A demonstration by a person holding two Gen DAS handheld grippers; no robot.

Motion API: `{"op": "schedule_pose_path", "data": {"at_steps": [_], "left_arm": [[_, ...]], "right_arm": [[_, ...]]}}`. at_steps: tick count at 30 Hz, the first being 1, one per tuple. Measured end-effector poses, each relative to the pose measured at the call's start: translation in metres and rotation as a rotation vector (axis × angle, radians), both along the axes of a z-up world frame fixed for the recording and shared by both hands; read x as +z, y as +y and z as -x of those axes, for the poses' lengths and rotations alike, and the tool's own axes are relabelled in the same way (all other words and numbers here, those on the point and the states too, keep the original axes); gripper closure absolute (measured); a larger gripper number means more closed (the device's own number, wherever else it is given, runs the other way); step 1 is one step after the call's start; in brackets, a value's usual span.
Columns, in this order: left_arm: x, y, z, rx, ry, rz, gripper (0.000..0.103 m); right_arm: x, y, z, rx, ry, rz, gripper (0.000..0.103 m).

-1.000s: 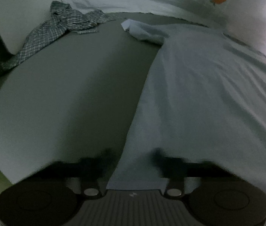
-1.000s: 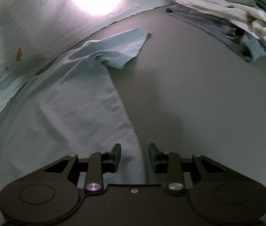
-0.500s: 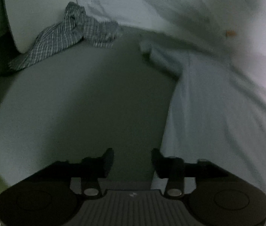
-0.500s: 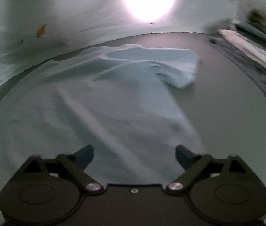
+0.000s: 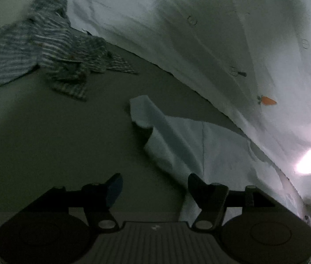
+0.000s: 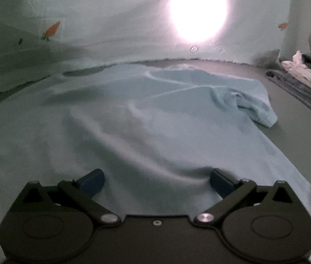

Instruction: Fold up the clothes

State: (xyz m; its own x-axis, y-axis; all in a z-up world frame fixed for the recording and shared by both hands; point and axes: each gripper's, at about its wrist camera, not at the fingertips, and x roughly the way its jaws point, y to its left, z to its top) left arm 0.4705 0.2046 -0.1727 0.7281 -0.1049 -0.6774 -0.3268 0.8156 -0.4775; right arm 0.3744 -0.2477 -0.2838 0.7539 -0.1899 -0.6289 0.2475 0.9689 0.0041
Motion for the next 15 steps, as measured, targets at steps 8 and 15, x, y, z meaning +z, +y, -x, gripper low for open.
{"op": "schedule_pose_path", "data": {"at_steps": [8, 15], "left_arm": [[-0.022, 0.008, -0.064, -0.060, -0.031, 0.001, 0.068], [-0.014, 0.015, -0.041, 0.061, 0.023, 0.034, 0.099]], "right_arm": [[-0.002, 0.002, -0.003, -0.007, 0.002, 0.005, 0.000], [-0.002, 0.002, -0.002, -0.008, 0.001, 0.005, 0.000]]}}
